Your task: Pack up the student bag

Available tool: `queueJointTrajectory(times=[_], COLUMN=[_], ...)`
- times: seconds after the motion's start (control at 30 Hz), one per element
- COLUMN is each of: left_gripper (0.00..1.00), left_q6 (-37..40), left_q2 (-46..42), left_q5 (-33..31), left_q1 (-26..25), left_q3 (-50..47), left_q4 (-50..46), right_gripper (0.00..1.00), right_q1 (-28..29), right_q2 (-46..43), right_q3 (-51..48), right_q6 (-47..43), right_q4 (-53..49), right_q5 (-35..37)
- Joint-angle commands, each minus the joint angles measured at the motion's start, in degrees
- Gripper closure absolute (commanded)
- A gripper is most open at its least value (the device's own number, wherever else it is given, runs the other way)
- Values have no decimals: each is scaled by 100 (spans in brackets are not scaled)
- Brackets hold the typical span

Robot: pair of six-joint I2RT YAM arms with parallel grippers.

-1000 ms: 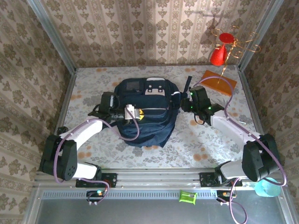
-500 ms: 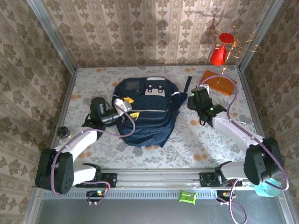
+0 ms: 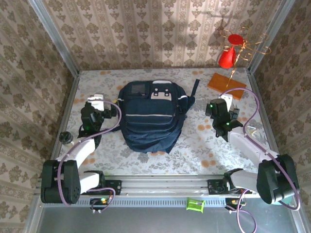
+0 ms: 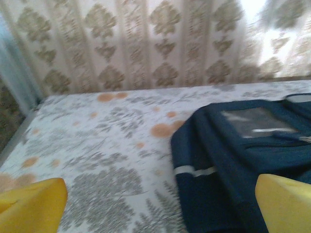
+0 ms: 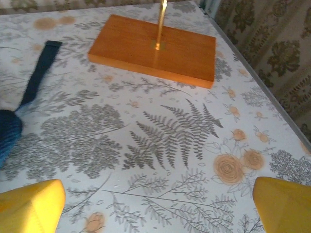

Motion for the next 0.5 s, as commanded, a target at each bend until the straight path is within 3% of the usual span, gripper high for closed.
queueJointTrajectory(times=[0.0,0.17,0.27,0.47], left_gripper=[0,0,0,0], left_q6=[180,457,527,594], left_q2=[270,689,1016,1686], left_q5=[-678,-830,-863,-729], left_q1=[95,119,115,119], left_q3=[26,43,109,-95], left_q4=[-220,-27,94,890], right_gripper=[0,0,0,0], right_q1=[-125,-137,-154,-340], right_q2=[180,551,790,645], right_q3=[-166,-424,-894,-1384], right_q6=[-92,-472,-907,-1244], right_q4=[565,1113,2243,3476], right_q5=[313,452,405,-304])
